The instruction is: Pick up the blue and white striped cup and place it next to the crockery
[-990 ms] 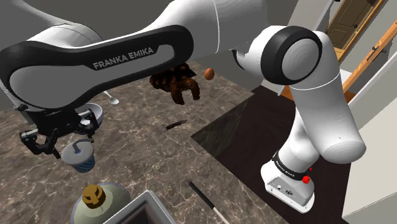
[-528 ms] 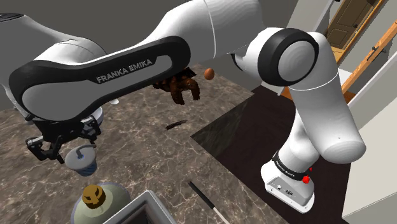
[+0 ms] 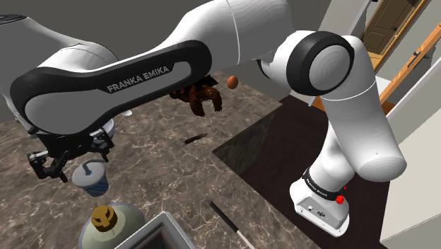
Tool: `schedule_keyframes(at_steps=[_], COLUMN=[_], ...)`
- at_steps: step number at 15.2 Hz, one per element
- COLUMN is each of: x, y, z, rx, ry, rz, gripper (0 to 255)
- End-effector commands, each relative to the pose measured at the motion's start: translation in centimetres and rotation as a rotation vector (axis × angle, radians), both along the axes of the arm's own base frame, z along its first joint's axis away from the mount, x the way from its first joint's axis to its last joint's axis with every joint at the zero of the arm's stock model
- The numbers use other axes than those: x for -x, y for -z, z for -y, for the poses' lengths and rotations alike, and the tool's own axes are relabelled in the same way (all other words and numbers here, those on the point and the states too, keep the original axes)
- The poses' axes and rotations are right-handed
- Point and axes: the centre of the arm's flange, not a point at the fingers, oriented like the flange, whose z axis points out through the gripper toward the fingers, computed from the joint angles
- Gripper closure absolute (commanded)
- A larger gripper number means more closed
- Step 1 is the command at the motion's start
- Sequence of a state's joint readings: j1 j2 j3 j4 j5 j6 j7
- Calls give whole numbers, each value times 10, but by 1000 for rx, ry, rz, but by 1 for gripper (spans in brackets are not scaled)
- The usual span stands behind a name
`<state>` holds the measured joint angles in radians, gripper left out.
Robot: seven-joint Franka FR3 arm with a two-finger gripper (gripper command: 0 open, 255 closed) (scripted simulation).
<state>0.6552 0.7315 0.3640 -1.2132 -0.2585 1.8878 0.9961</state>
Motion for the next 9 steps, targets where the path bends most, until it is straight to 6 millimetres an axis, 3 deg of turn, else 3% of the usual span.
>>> schedule_keyframes(at_steps=[1, 3, 7, 9], x=[0, 0, 0, 0], y=[0, 0, -50, -50], z=[0, 0, -1, -1], rx=[0, 0, 0, 0], ry=[0, 0, 0, 0], rz=[0, 0, 0, 0], gripper=[0, 0, 0, 0])
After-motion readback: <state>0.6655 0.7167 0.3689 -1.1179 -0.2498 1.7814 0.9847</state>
